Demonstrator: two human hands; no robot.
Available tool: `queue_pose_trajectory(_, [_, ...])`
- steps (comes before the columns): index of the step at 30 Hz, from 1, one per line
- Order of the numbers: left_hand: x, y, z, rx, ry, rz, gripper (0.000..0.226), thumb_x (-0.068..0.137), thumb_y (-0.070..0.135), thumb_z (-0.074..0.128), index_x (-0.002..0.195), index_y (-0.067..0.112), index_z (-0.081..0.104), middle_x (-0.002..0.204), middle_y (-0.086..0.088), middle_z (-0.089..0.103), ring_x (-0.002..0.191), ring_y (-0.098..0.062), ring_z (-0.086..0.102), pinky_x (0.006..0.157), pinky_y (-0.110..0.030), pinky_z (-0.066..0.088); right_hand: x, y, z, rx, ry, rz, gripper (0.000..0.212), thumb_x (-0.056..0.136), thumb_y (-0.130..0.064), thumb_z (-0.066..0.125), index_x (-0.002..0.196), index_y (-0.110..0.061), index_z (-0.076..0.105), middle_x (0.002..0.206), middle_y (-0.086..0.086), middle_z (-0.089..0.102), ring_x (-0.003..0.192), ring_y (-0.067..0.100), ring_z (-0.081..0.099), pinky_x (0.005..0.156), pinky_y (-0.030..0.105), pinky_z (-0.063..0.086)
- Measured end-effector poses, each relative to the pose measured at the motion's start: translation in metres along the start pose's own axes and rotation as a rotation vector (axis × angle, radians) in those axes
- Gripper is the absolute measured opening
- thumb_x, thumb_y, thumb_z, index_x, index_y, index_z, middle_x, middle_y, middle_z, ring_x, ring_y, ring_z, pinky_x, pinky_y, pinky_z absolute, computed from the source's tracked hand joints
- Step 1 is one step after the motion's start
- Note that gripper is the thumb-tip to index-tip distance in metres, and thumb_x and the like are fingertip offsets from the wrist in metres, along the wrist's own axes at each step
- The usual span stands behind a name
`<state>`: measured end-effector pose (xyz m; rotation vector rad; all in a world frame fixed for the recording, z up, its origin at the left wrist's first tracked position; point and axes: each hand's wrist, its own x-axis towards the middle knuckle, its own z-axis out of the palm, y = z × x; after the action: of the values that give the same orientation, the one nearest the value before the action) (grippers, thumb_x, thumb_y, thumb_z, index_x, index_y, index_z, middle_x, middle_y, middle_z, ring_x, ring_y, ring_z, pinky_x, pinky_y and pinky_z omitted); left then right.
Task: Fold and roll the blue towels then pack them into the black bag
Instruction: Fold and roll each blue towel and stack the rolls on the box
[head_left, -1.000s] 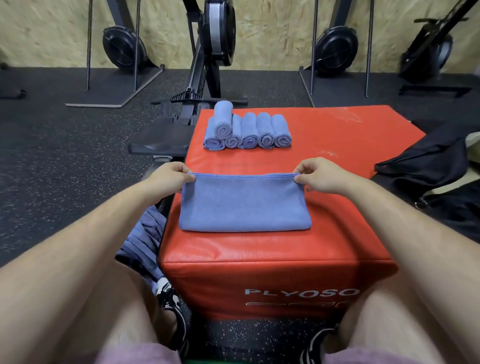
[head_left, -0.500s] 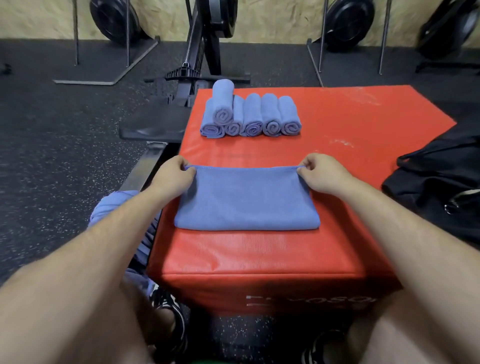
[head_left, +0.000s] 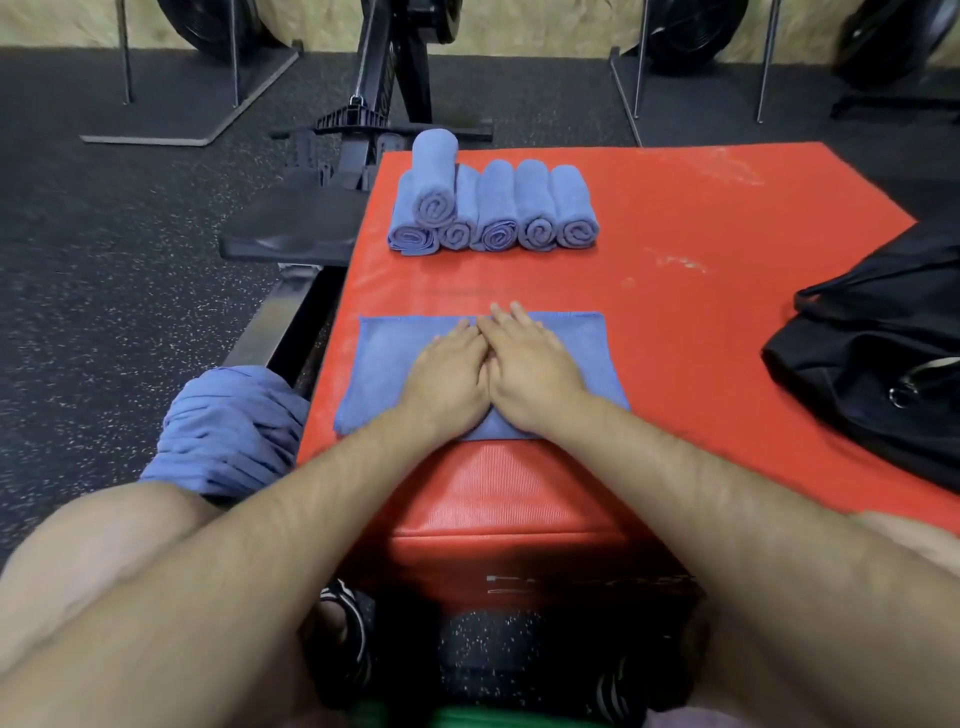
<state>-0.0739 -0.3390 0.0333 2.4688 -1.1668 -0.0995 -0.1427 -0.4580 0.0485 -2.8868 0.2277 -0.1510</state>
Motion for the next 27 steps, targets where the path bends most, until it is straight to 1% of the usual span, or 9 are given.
queue_pose_trajectory(2, [-0.002,-0.004,0.004,0.068,-0.062,-0.039,0.058,0.100,0.036,0.025,0.155,0.018,0.033,0.163,0.001,0.029,0.152,-0.020,0.021,0.122,-0.048,0.019,-0.001,0.004,0.011,0.009,-0.064,0.035,0.057,0.103,-0.026,0.032,0.158,-0.016,0.022,0.166,0.003,0.019,0.154,0.021,0.011,0.124,0.043,0.011])
queue_pose_trajectory(5, [-0.003,-0.017,0.001,0.141,-0.049,-0.092,0.053,0.107,0.036,0.029,0.158,0.024,0.026,0.166,0.006,0.017,0.154,-0.017,0.012,0.123,-0.047,0.009,0.001,0.020,0.013,-0.025,-0.071,0.105,0.058,0.105,-0.041,0.025,0.159,-0.020,0.019,0.167,0.000,0.012,0.154,0.017,0.006,0.125,0.043,0.003])
queue_pose_trajectory(11, [-0.014,-0.067,-0.021,0.142,-0.068,-0.248,0.056,0.106,0.046,0.020,0.160,0.029,0.017,0.168,0.006,0.005,0.155,-0.018,0.002,0.125,-0.044,0.001,-0.006,0.053,0.005,-0.068,-0.092,0.250,0.062,0.104,-0.049,0.018,0.160,-0.024,0.013,0.168,0.002,0.004,0.155,0.018,-0.001,0.125,0.042,-0.001])
queue_pose_trajectory(17, [-0.023,-0.089,-0.032,0.144,-0.079,-0.336,0.061,0.106,0.048,0.019,0.161,0.021,0.011,0.168,0.003,-0.001,0.155,-0.016,-0.005,0.124,-0.046,-0.007,-0.014,0.068,-0.004,-0.055,-0.105,0.354,0.066,0.103,-0.051,0.015,0.160,-0.021,0.008,0.168,0.002,-0.002,0.154,0.020,-0.006,0.125,0.046,-0.001])
queue_pose_trajectory(19, [-0.022,-0.085,-0.033,0.195,-0.079,-0.339,0.062,0.105,0.048,0.019,0.160,0.020,0.011,0.168,0.000,0.000,0.155,-0.018,-0.006,0.123,-0.046,-0.010,-0.014,0.062,-0.005,-0.081,-0.076,0.378,0.067,0.103,-0.051,0.020,0.160,-0.017,0.010,0.168,0.005,-0.002,0.154,0.023,-0.007,0.124,0.048,-0.002])
queue_pose_trajectory(21, [-0.017,-0.077,-0.033,0.227,-0.036,-0.273,0.060,0.105,0.046,0.025,0.159,0.020,0.019,0.168,-0.001,0.005,0.155,-0.020,-0.004,0.123,-0.046,-0.008,-0.016,0.045,-0.011,-0.145,0.039,0.339,0.065,0.100,-0.044,0.036,0.156,-0.013,0.025,0.166,0.012,0.010,0.153,0.031,0.006,0.122,0.049,0.008])
queue_pose_trajectory(23, [-0.009,-0.065,-0.036,0.152,0.005,-0.113,0.052,0.104,0.042,0.036,0.153,0.025,0.036,0.166,-0.001,0.020,0.154,-0.022,0.009,0.124,-0.049,0.003,-0.019,0.019,-0.017,-0.188,0.191,0.203,0.050,0.091,-0.033,0.052,0.137,-0.014,0.052,0.148,0.014,0.041,0.134,0.037,0.038,0.106,0.048,0.032])
queue_pose_trajectory(25, [-0.002,-0.054,-0.038,0.075,-0.005,0.065,0.044,0.098,0.043,0.044,0.139,0.029,0.054,0.155,0.002,0.042,0.146,-0.020,0.033,0.120,-0.053,0.021,-0.023,-0.008,-0.018,-0.147,0.178,0.086,0.033,0.088,-0.029,0.053,0.118,-0.017,0.060,0.123,0.010,0.054,0.113,0.034,0.051,0.090,0.046,0.041])
queue_pose_trajectory(27, [0.001,-0.050,-0.037,0.107,-0.036,0.146,0.041,0.093,0.046,0.045,0.127,0.033,0.062,0.140,0.007,0.053,0.132,-0.014,0.048,0.114,-0.052,0.029,-0.028,-0.030,-0.009,-0.107,0.096,0.058,0.030,0.091,-0.033,0.050,0.114,-0.017,0.062,0.114,0.008,0.058,0.105,0.032,0.056,0.086,0.045,0.043])
